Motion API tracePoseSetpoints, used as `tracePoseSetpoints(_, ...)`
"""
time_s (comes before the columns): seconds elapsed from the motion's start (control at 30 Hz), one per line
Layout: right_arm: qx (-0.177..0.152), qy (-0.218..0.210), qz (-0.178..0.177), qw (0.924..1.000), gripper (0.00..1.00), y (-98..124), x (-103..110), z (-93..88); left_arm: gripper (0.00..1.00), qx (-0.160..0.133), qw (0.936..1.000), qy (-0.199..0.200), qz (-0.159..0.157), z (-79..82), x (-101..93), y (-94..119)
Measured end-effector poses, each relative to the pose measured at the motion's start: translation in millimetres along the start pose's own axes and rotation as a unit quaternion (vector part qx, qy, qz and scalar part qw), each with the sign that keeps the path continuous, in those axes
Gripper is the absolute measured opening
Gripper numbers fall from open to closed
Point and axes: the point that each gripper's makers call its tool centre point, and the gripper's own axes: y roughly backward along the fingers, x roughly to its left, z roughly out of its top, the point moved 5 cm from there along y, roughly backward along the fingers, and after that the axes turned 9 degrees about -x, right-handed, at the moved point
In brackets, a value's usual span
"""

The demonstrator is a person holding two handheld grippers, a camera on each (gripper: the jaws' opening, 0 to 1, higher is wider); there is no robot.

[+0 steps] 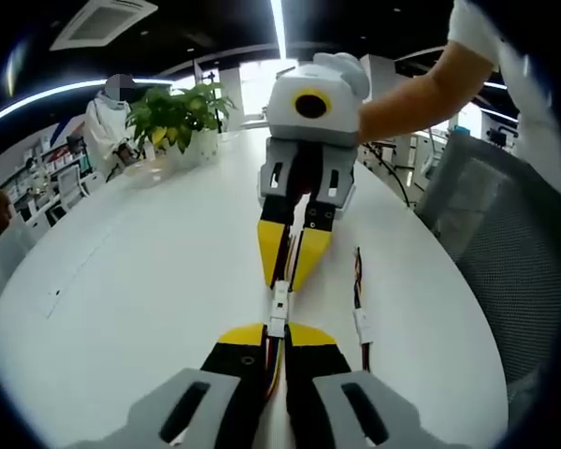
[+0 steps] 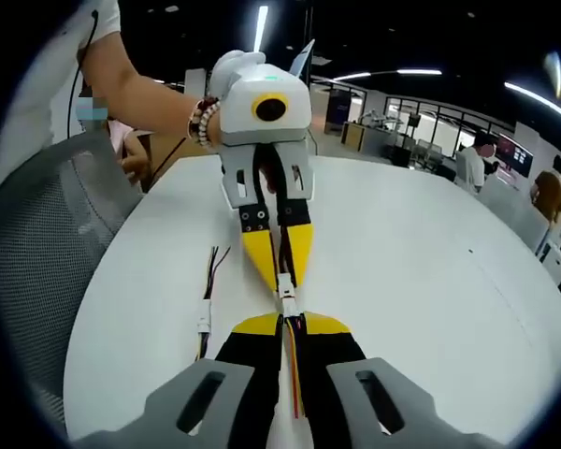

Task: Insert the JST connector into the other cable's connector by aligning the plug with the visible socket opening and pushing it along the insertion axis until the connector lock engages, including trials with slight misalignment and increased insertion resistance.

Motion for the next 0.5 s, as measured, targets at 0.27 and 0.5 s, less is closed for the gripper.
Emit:
tracePoseSetpoints(0.27, 0.009, 0.003, -0.002, 1.0, 0.03, -0.8, -1.4, -2.0, 0.01, 0.006, 1.0, 0.0, 0.002, 0.4, 0.1, -0.7)
tracePoseSetpoints(0.5, 0.005, -0.001, -0.006, 1.0, 0.03, -0.9, -2.5, -1.1, 0.01, 0.007, 1.0, 0.003, 0.003, 0.1, 0.5, 0.2)
